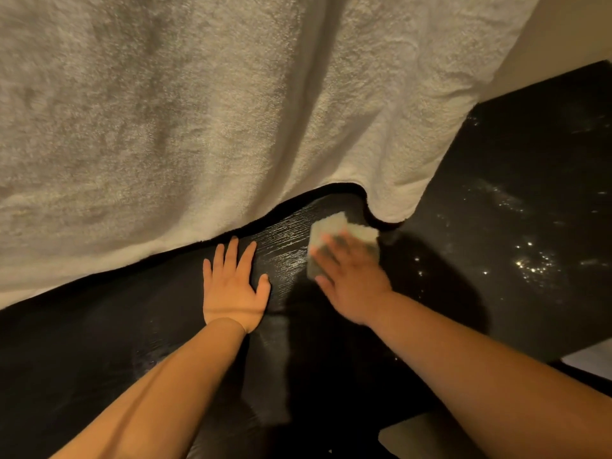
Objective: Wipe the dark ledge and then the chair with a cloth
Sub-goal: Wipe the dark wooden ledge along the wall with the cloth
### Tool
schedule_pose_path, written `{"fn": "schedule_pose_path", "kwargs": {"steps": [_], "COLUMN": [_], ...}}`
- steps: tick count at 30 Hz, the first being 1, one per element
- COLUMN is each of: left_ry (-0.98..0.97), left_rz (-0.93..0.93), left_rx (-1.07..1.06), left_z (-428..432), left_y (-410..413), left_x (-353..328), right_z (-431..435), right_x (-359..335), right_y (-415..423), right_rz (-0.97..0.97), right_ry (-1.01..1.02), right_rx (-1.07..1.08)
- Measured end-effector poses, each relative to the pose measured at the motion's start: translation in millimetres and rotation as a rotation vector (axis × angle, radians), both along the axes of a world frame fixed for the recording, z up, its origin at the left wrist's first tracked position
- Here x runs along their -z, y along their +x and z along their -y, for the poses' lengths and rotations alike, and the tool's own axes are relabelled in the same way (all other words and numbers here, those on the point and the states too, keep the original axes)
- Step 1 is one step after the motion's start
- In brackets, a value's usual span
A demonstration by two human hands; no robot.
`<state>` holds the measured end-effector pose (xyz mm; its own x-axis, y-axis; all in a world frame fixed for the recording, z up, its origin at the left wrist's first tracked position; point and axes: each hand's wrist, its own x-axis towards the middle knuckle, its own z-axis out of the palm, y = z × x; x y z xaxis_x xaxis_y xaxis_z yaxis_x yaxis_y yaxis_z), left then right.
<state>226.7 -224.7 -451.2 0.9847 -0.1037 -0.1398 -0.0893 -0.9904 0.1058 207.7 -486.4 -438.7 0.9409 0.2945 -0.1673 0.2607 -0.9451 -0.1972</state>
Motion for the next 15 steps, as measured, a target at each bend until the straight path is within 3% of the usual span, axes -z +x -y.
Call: {"fn": "schedule_pose_path", "kwargs": {"steps": [3,10,15], "left_ry": [-0.002,-0.019,-0.023], "left_rz": [0.014,0.017,0.022], "left_rx": [-0.001,-0.005,-0.001], "left_z": [1,2,2], "left_y": [0,-1,-1], "left_x": [0,-1,-1], "right_z": [25,64,4], "right_x": [7,-8,-2], "right_y": [-12,-3,-58], "right_rz": [-0.094,-0.059,-0.193], "right_ry": [0.014,-0.031,0.064], "right_rx": [-0.211,0.230,-0.117]}}
